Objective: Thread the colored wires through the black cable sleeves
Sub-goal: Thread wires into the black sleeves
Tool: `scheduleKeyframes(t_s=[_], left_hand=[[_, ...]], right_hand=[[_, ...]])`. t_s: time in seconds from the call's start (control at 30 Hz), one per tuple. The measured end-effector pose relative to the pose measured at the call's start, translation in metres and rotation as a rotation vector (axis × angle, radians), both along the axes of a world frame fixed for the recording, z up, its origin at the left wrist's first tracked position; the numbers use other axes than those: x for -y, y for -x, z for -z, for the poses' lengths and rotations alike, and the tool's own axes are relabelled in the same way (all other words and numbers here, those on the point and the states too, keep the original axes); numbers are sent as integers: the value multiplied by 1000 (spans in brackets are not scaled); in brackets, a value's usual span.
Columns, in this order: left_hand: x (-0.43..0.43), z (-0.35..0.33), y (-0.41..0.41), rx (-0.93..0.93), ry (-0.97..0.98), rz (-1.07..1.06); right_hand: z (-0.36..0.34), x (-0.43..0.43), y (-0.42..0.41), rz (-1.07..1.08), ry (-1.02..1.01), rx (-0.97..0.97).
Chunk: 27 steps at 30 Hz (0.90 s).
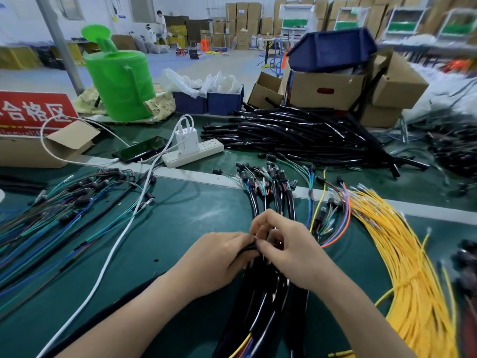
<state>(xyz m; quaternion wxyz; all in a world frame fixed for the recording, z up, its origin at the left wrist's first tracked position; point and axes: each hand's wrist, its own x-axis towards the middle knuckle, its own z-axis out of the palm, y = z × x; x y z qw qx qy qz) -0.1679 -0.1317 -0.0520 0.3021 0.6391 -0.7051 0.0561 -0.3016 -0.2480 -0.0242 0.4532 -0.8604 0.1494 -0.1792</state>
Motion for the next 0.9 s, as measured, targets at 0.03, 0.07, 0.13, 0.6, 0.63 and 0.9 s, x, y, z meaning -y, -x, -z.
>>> scheduleKeyframes(t_s=[0.03,0.07,0.13,0.6,0.63,0.9], left_hand=[[0,0,1,0,-4,5],[0,1,2,-9,-15,6],[1,3,5,-50,-42,-2],[1,-1,9,-28,19,-101],[1,0,8,-61,31,-121],[3,-14,25,-141,-43,-60]], right_hand=[[-2,0,1,-10,1,-19],[-2,1,2,-21,3,-42],[-3,2,4,-34,4,-81],[-3,1,4,81,316,-102],[-2,8,7,128,440,-150],[-6,-1,7,187,632,-60]])
